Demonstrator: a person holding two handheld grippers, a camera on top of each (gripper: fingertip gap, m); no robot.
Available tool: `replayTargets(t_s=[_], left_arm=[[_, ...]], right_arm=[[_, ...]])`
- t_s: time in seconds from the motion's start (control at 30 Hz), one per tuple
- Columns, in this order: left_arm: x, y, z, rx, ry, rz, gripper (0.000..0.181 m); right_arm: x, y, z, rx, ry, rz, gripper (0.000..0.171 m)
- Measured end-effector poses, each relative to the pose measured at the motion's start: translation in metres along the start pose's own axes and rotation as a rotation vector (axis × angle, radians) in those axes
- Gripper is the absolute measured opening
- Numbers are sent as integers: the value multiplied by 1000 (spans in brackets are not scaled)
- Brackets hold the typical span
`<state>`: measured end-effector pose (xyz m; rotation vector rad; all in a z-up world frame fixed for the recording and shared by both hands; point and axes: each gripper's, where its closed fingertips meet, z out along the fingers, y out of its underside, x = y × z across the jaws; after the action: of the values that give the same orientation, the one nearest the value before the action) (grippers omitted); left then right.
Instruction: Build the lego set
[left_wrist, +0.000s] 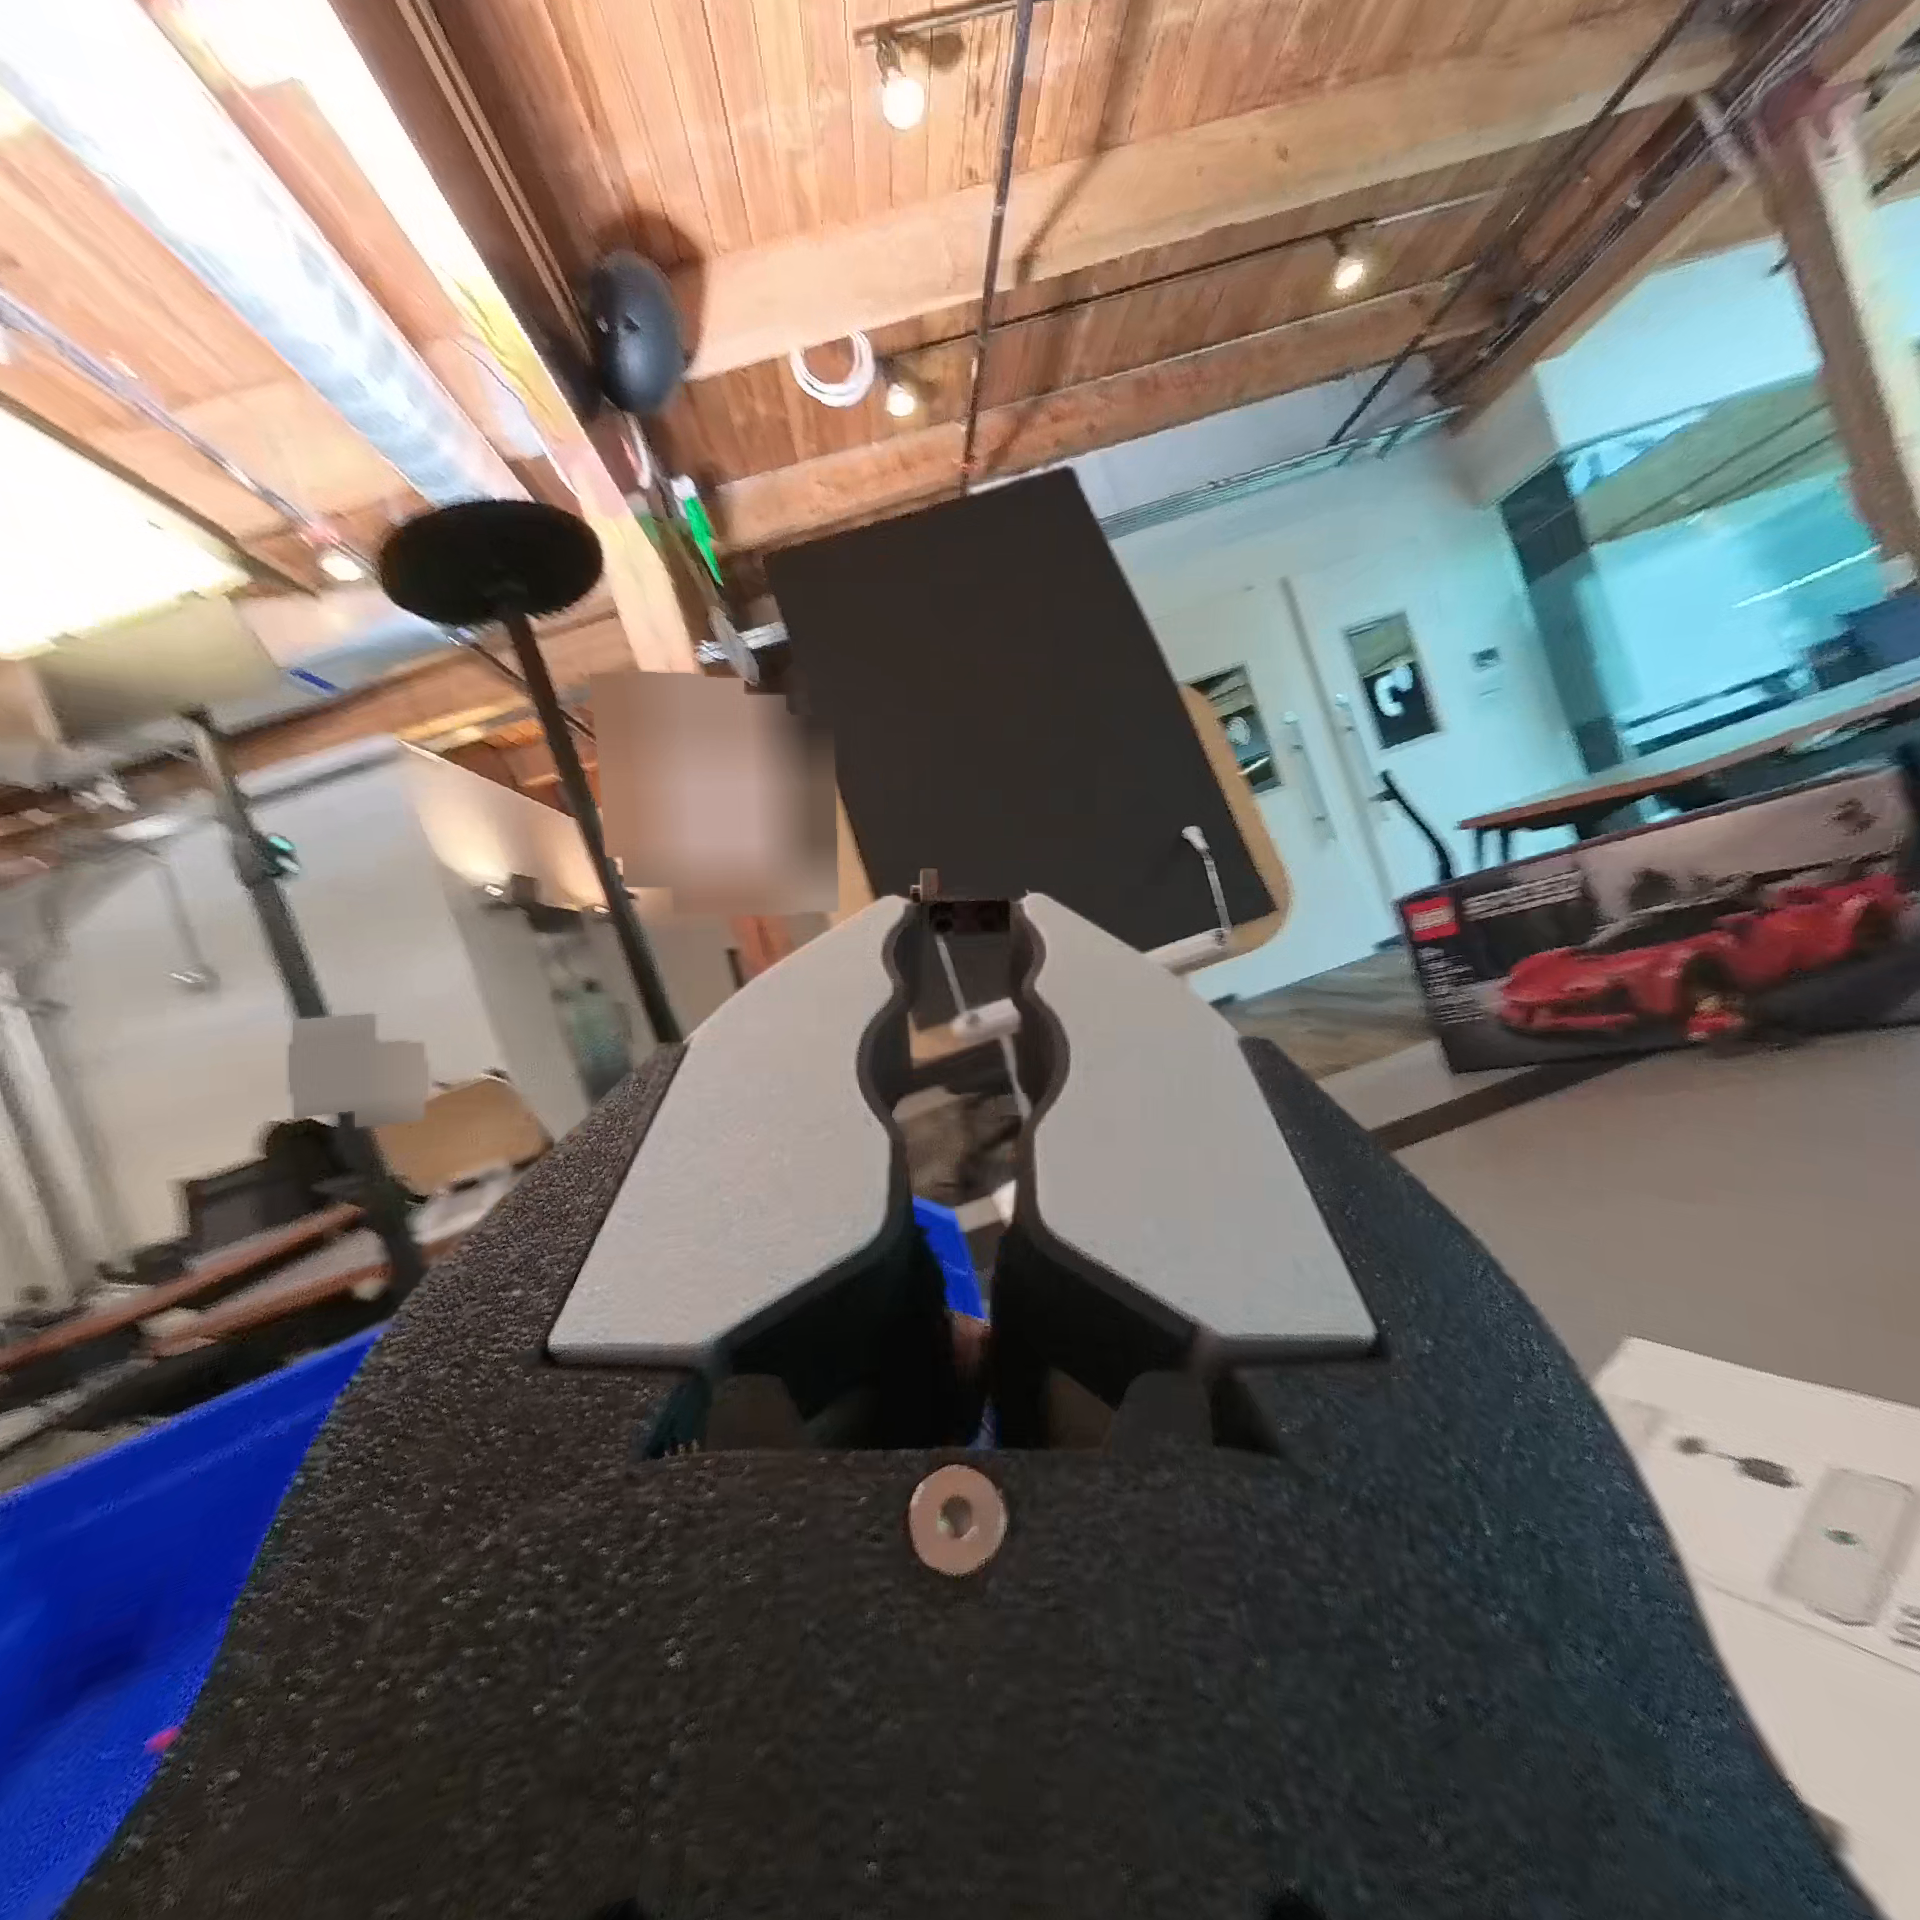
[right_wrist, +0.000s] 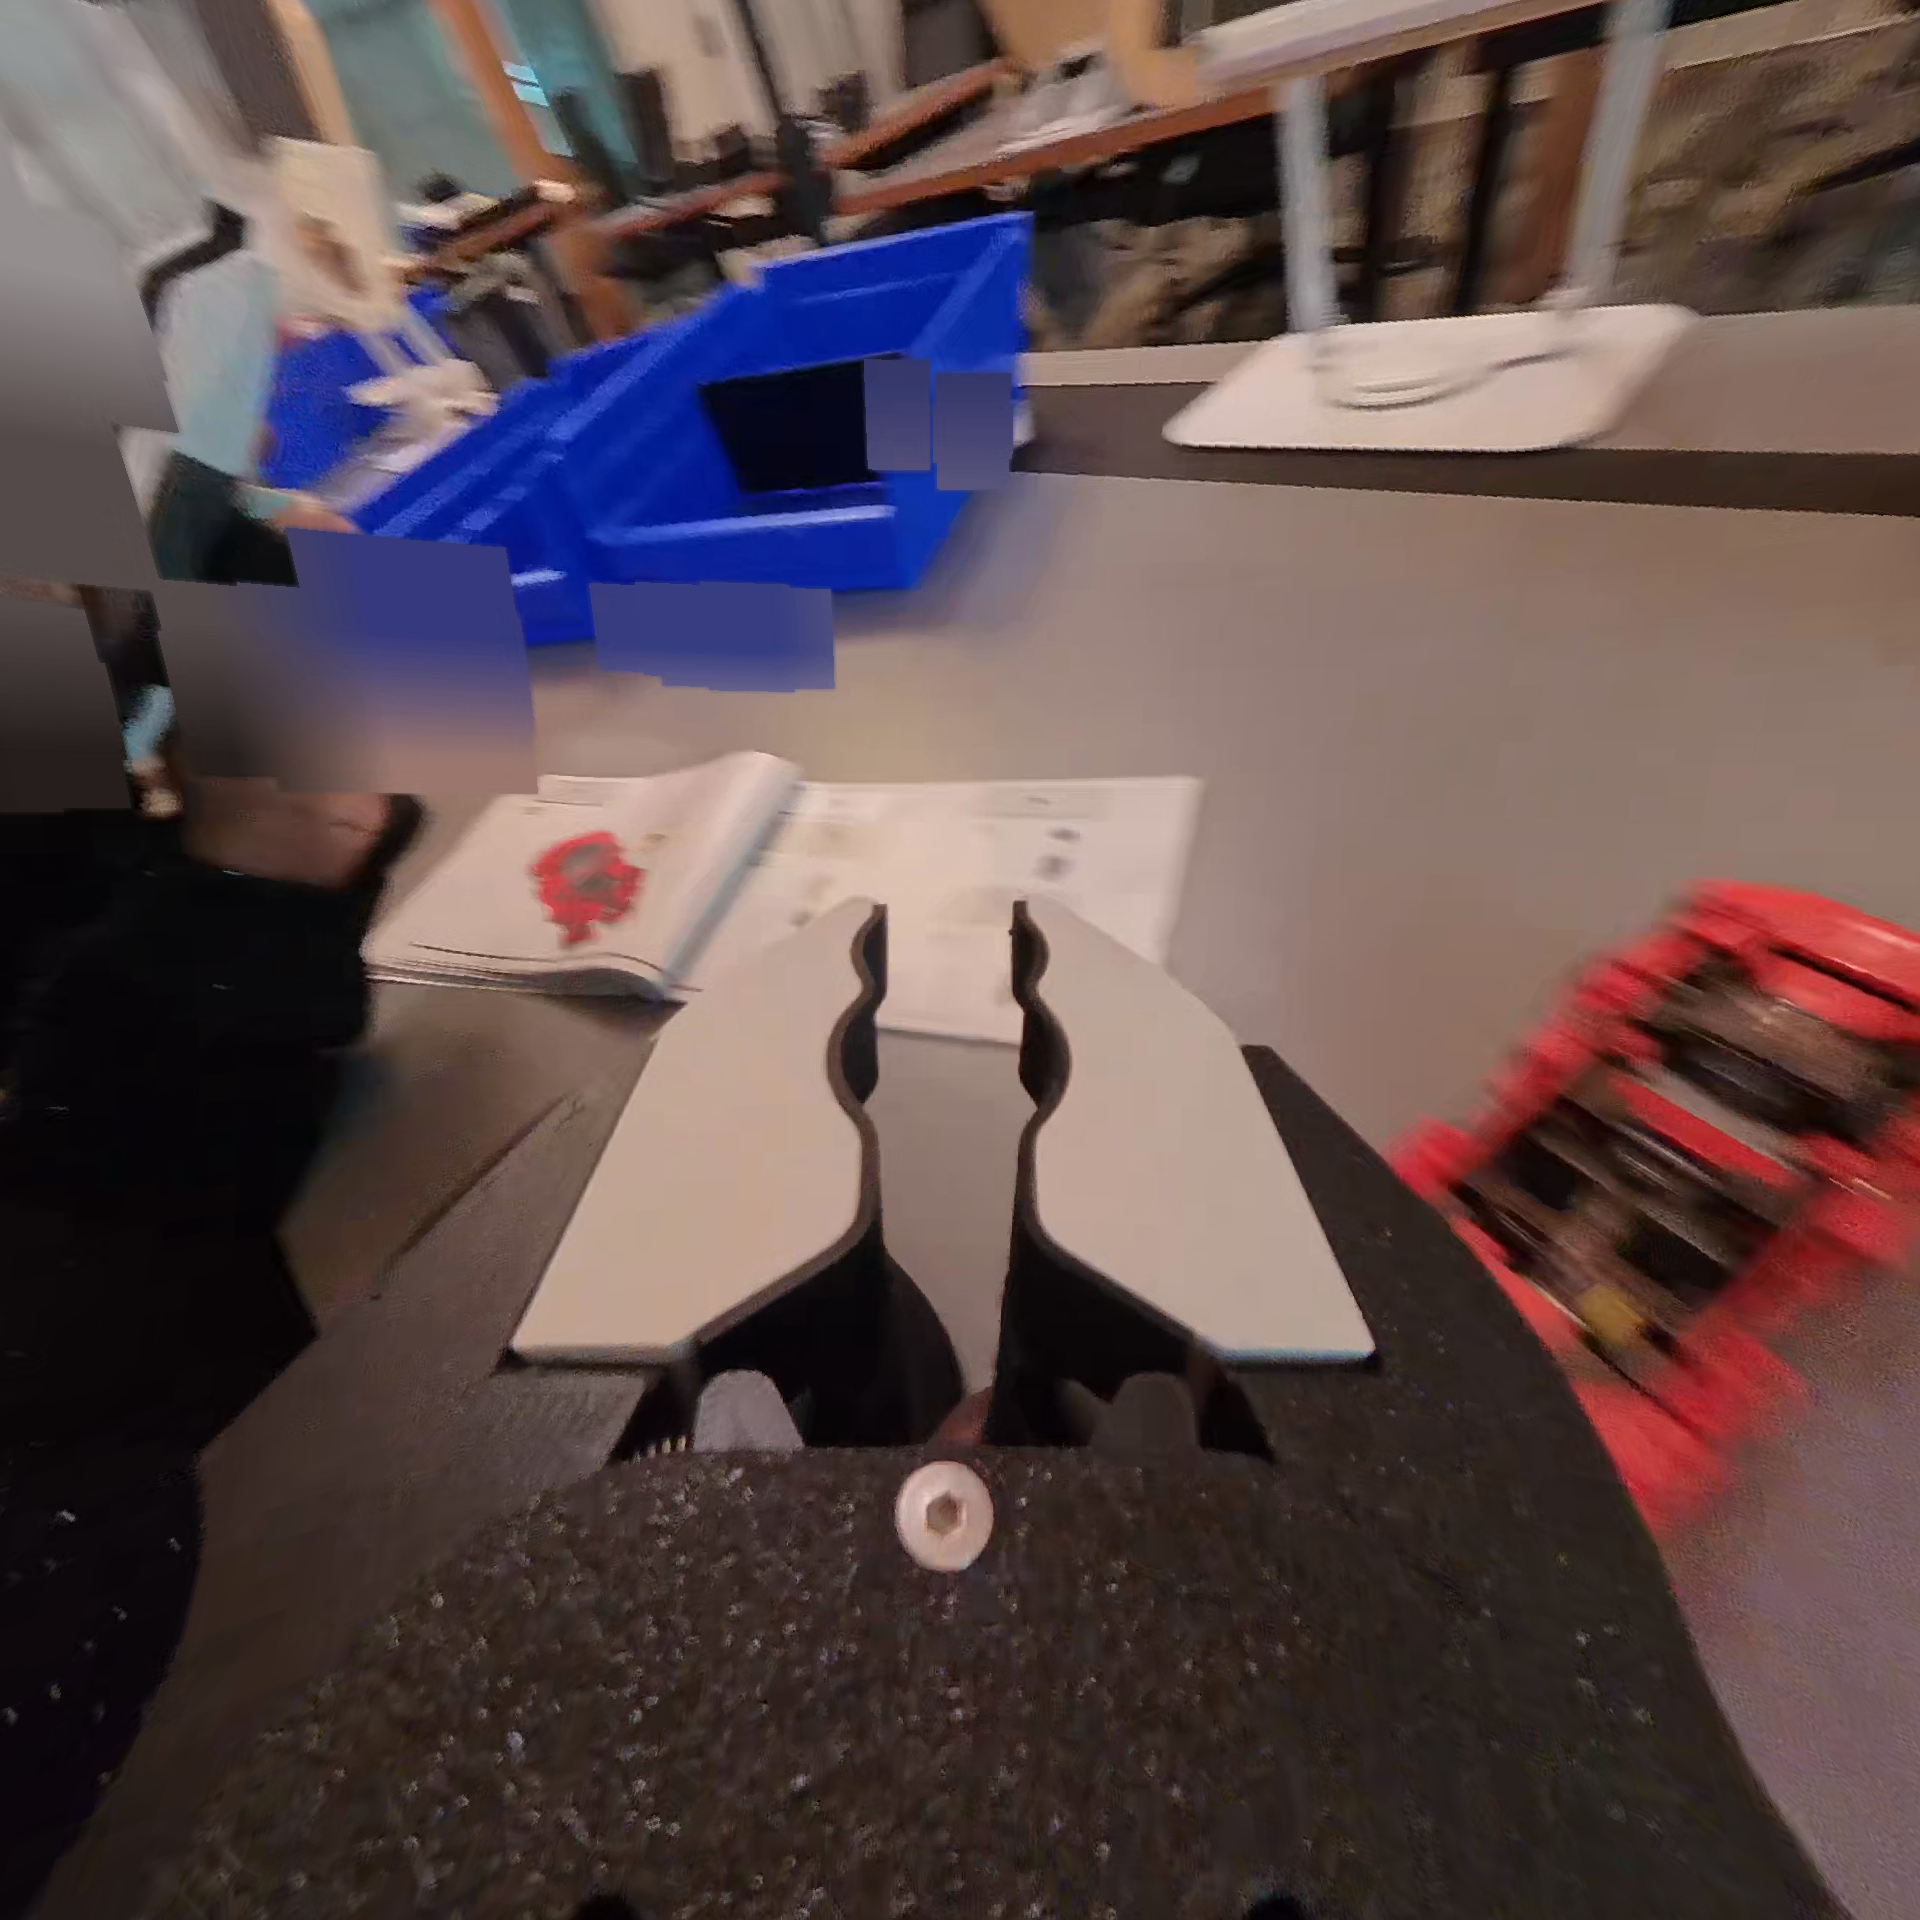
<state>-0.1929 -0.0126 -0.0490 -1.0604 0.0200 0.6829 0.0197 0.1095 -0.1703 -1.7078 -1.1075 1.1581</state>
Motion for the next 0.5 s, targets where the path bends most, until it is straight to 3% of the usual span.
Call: replayTargets(t_s=[0.1, 0.27, 0.37, 0.5], left_arm=[[10, 10, 0, -14, 74, -120, 15], [27, 20, 0, -35, 161, -142, 15], [34, 22, 1, -51, 196, -177, 15], [42, 22, 0, -55, 233, -160, 15]], right_arm=[[35, 12, -41, -94, 165, -7, 16], [74, 39, -92, -309, 369, 18, 15], [69, 61, -101, -406, 346, 76, 11], [55, 110, -83, -595, 255, 15, 11]])
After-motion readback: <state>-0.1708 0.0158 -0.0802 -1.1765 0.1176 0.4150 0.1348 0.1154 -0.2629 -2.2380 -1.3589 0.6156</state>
